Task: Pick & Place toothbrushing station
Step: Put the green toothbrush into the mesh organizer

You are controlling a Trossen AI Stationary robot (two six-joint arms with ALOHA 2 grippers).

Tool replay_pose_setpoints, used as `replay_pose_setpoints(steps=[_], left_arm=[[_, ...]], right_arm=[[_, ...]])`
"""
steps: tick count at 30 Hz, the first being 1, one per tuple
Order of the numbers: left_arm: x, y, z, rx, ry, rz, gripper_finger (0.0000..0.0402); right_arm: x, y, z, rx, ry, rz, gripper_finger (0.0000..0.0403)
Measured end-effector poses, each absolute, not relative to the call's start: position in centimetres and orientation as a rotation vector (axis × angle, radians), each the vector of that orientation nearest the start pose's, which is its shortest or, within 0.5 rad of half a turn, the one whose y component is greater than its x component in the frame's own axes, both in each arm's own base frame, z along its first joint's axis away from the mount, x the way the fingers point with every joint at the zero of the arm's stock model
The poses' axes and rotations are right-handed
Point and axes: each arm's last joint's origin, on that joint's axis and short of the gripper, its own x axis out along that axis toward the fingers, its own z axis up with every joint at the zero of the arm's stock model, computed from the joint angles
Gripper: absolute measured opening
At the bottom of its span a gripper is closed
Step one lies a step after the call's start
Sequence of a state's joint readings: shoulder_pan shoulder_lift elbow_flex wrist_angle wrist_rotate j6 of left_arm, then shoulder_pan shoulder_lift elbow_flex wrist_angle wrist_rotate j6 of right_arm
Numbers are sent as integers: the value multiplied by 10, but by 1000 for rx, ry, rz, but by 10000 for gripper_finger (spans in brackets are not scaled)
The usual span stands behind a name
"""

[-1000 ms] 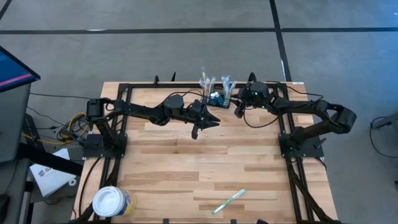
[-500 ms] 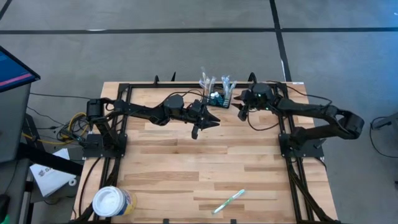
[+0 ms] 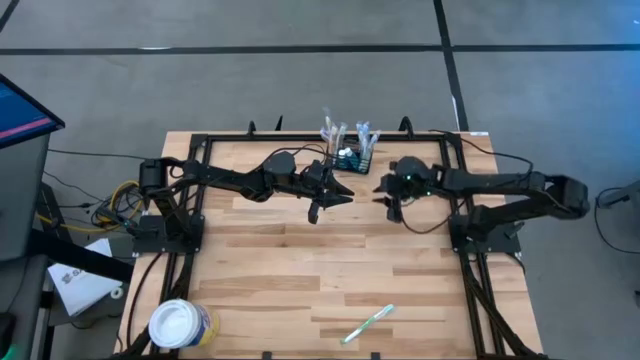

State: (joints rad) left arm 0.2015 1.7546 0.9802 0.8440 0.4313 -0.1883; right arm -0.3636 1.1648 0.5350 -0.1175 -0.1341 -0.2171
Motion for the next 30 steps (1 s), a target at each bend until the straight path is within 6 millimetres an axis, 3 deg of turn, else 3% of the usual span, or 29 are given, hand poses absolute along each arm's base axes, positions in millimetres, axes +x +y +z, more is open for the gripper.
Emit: replay_pose_setpoints(steps=[16, 30], left_arm=[[374, 64, 241, -166, -44, -235, 77], [374, 64, 241, -166, -46, -227, 77]], right_arm=[[213, 16, 179, -43, 824, 213, 124], [207, 68, 176, 2, 845, 373, 124]])
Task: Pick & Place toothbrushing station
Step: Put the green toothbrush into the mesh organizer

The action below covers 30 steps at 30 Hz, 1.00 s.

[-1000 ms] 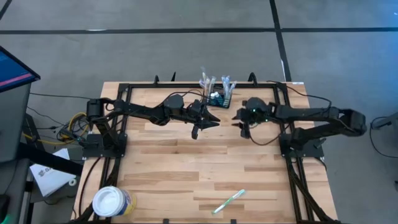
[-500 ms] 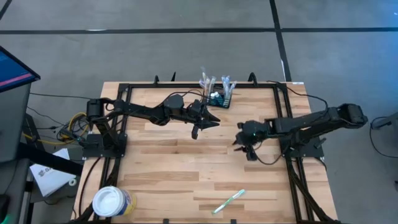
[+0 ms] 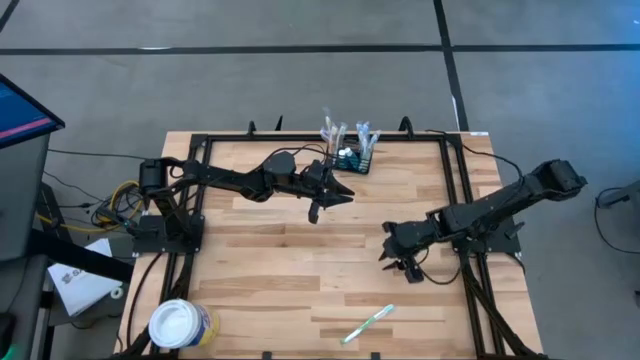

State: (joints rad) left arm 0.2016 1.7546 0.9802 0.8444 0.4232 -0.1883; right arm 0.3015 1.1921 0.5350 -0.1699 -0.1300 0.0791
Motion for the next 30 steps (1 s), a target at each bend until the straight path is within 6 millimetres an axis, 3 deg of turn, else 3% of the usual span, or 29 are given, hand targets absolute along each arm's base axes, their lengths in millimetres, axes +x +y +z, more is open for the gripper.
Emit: replay_pose_setpoints(steps=[13, 30], left_arm=[[374, 64, 241, -166, -46, -223, 77], [374, 64, 241, -166, -46, -223, 77]], right_arm=[[213, 117, 153, 16, 855, 508, 124], [230, 171, 140, -22, 943, 575, 124]])
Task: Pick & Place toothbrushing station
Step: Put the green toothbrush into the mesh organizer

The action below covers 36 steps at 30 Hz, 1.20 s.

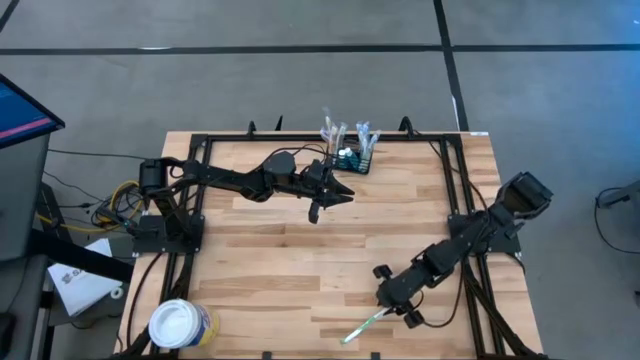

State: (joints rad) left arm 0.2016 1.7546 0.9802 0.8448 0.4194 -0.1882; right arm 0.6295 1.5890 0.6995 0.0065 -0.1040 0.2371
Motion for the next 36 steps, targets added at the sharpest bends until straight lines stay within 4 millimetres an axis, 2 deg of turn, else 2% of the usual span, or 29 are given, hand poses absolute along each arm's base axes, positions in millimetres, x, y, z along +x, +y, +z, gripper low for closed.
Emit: replay_pose_setpoints(steps=[10, 22, 36], left_arm=[[374, 64, 241, -166, -46, -224, 77], [374, 64, 241, -166, -46, -224, 77], [374, 64, 241, -166, -46, -224, 77]], right_arm=[[231, 186, 135, -28, 977, 592, 120], [229, 186, 134, -44, 988, 568, 78], [229, 186, 133, -44, 987, 568, 76]])
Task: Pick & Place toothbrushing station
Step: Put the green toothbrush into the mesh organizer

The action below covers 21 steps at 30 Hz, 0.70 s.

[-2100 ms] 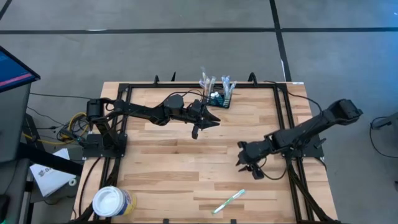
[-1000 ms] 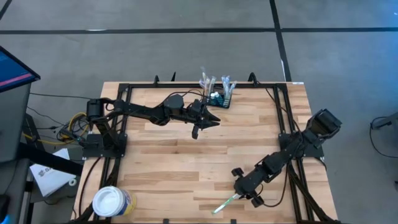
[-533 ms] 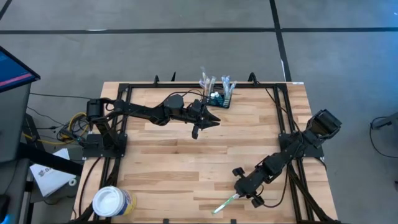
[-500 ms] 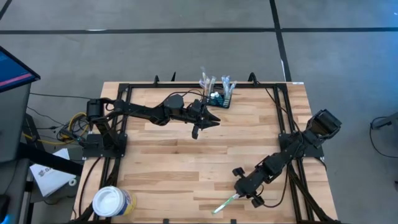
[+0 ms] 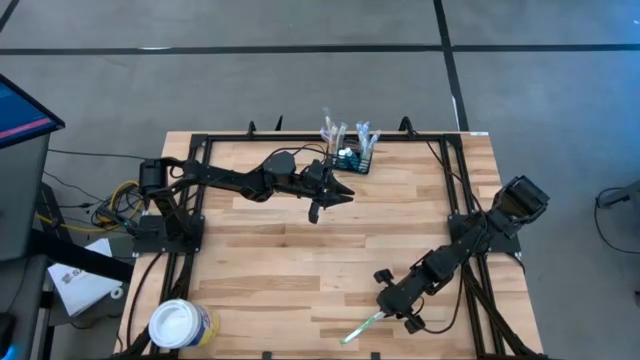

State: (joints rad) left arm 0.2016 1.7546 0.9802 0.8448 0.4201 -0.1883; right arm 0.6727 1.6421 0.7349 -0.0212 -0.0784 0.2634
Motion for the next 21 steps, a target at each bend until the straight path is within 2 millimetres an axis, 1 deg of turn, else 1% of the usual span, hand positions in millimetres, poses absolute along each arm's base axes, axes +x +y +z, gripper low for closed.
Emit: replay_pose_setpoints(steps=[14, 21], left_arm=[[374, 64, 241, -166, -46, -224, 77], [374, 64, 241, -166, -46, -224, 77]], right_arm=[[229, 186, 133, -44, 988, 569, 76], [224, 182, 127, -52, 1006, 560, 75]])
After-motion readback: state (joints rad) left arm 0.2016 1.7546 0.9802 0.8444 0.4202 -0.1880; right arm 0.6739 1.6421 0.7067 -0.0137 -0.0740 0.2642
